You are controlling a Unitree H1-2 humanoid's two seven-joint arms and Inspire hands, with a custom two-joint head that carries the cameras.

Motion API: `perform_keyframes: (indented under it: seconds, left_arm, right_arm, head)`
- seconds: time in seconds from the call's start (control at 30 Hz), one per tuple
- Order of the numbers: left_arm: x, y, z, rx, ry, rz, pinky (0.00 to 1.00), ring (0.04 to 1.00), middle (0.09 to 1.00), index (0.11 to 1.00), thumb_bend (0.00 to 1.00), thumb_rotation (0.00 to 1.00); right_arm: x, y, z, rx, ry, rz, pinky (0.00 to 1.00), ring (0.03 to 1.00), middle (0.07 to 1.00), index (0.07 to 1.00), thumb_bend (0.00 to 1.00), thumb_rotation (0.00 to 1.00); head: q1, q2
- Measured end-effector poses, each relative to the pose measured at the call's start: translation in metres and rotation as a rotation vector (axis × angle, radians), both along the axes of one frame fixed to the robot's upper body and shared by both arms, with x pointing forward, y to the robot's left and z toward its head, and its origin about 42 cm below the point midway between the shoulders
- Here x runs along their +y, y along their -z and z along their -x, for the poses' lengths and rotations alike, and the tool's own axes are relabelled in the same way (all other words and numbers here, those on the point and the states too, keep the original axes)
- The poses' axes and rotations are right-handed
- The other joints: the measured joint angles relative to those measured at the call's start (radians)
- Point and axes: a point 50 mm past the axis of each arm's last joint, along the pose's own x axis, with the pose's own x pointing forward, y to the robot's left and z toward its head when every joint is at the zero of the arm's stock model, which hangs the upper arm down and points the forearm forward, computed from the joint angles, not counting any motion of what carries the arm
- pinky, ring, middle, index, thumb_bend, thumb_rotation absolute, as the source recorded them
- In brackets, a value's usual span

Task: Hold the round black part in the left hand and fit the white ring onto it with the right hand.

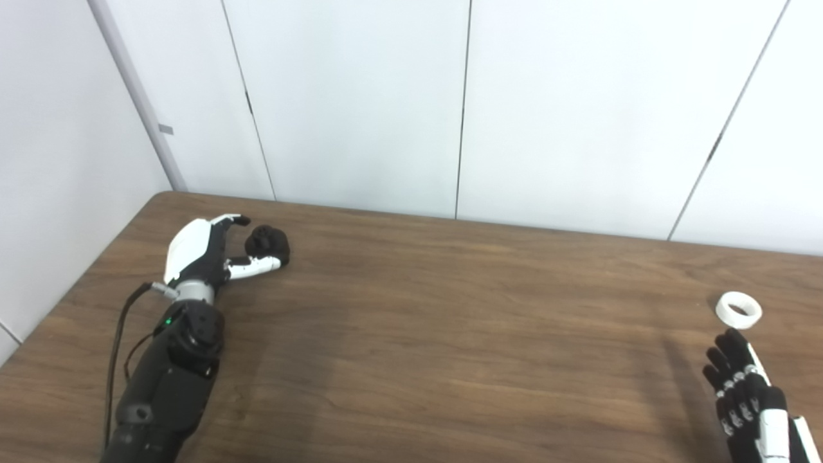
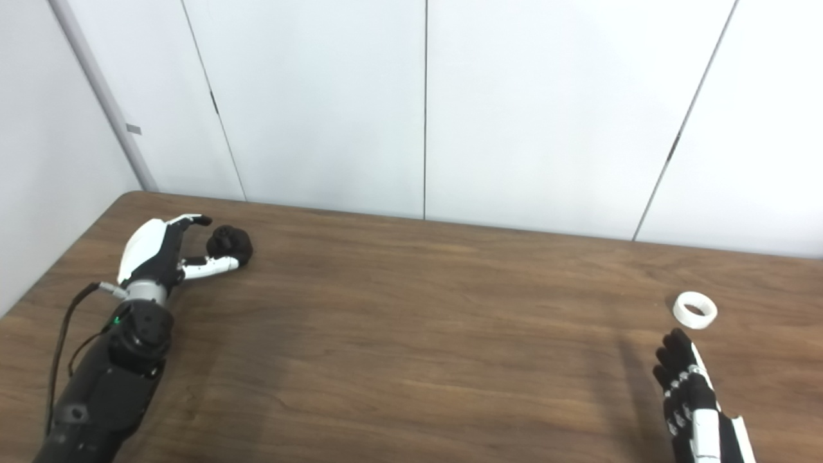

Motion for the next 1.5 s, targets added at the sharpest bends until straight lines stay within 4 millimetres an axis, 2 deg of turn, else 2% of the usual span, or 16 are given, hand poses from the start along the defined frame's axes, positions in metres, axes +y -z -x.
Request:
perform_keyframes:
  seconds: [0.23, 0.5, 0.63, 0.93, 1.37, 1.5]
  left_arm:
    - [-0.003, 0.000, -0.015, 0.057, 0.012, -0.019, 1.00, 0.988, 0.925, 0.815, 0.95, 0.37]
    - [0.002, 0.010, -0.026, 0.128, -0.009, -0.041, 1.00, 0.993, 0.931, 0.830, 0.95, 0.37]
    - [0.004, 0.011, -0.032, 0.147, -0.027, -0.066, 1.00, 0.991, 0.928, 0.825, 0.92, 0.34]
    - [0.007, 0.008, -0.034, 0.150, -0.043, -0.086, 1.00, 0.987, 0.927, 0.810, 0.91, 0.32]
    - [0.008, 0.004, -0.034, 0.125, -0.040, -0.086, 1.00, 0.946, 0.862, 0.695, 0.88, 0.23]
    - [0.007, 0.003, -0.035, 0.109, -0.022, -0.080, 1.00, 0.950, 0.866, 0.687, 0.89, 0.24]
  right_arm:
    - [0.000, 0.000, 0.000, 0.001, 0.000, 0.009, 0.97, 0.965, 0.968, 0.955, 0.48, 1.00]
    - [0.000, 0.000, 0.000, 0.002, 0.001, 0.010, 0.98, 0.965, 0.965, 0.952, 0.49, 1.00]
    - [0.000, 0.000, 0.000, 0.003, 0.001, 0.019, 0.97, 0.959, 0.960, 0.946, 0.48, 1.00]
    - [0.001, 0.000, 0.001, 0.005, 0.002, 0.031, 0.97, 0.959, 0.961, 0.946, 0.49, 1.00]
    - [0.001, 0.000, 0.001, 0.008, 0.002, 0.036, 0.96, 0.960, 0.961, 0.946, 0.50, 1.00]
    - [0.001, 0.000, 0.001, 0.008, 0.002, 0.037, 0.96, 0.959, 0.961, 0.950, 0.49, 1.00]
  head:
    - [-0.003, 0.000]
    - [-0.006, -0.002]
    - [-0.006, -0.002]
    - [-0.006, 0.002]
    - [-0.011, 0.009]
    - [-0.012, 0.009]
